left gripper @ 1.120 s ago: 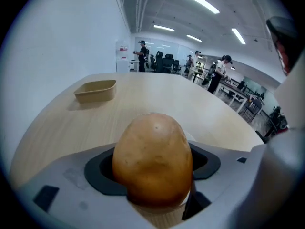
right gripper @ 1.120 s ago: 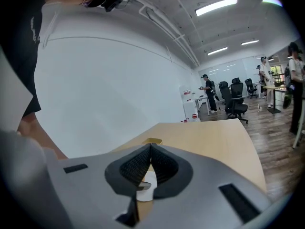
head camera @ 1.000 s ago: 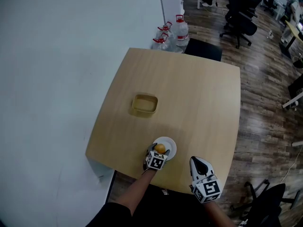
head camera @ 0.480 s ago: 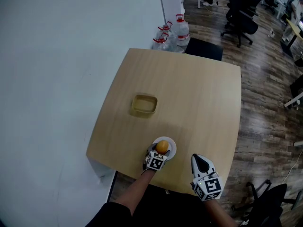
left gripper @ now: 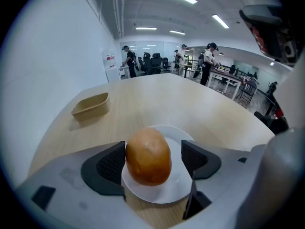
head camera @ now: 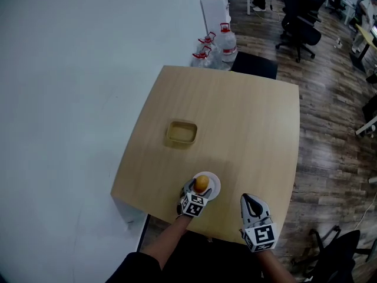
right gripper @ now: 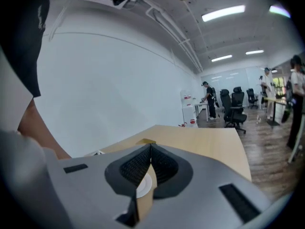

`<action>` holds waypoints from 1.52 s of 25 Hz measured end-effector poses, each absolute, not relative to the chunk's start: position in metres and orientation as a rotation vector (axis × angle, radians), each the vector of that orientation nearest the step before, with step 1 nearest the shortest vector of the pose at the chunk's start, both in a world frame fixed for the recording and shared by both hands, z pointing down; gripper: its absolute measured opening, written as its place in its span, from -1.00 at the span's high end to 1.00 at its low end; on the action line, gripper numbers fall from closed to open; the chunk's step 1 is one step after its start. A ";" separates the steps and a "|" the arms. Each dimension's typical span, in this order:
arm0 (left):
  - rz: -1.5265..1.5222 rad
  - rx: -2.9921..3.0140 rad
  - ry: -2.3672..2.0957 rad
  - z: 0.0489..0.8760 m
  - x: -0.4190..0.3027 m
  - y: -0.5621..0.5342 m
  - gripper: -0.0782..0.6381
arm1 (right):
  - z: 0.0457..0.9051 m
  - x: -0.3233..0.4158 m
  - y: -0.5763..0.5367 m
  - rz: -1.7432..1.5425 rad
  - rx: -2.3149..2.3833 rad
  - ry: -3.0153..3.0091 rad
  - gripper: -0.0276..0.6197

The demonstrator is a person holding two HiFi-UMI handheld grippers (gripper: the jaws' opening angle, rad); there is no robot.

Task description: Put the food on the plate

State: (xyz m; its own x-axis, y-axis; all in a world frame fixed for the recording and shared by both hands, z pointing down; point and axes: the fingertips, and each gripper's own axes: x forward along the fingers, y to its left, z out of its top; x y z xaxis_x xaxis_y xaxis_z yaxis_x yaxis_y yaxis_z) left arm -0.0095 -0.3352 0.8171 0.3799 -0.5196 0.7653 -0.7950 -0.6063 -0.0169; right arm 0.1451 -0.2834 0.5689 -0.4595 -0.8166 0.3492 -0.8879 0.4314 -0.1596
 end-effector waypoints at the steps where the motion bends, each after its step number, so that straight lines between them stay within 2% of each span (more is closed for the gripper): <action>1: 1.061 2.299 -1.153 0.812 -0.009 -0.335 -0.16 | 0.566 0.143 -0.283 0.433 1.484 -2.463 0.73; 11: 0.785 2.241 -1.264 0.766 -0.018 -0.329 -0.16 | 0.580 0.141 -0.274 0.526 1.516 -2.451 0.73; 23: 0.295 2.367 -1.207 0.627 -0.008 -0.271 -0.16 | 0.553 0.124 -0.248 0.528 1.576 -2.456 0.73; 31: 0.039 2.376 -1.066 0.549 -0.026 -0.197 -0.14 | 0.517 0.088 -0.183 0.470 1.665 -2.448 0.73; 32: 0.017 2.373 -1.068 0.540 -0.029 -0.186 -0.07 | 0.512 0.084 -0.173 0.475 1.657 -2.456 0.73; 34: -0.048 2.363 -1.090 0.524 -0.038 -0.166 0.34 | 0.503 0.076 -0.150 0.460 1.611 -2.457 0.73; 38: -0.105 2.394 -1.165 0.502 -0.050 -0.134 0.66 | 0.489 0.067 -0.109 0.364 1.559 -2.430 0.73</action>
State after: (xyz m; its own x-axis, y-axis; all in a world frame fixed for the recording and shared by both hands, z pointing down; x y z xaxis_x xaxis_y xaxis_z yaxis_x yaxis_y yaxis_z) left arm -0.0501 -0.1337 0.5021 0.6362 -0.7598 0.1344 -0.7237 -0.5272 0.4453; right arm 0.0667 -0.1095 0.4891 -0.4070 -0.8543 0.3235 -0.9115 0.4027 -0.0835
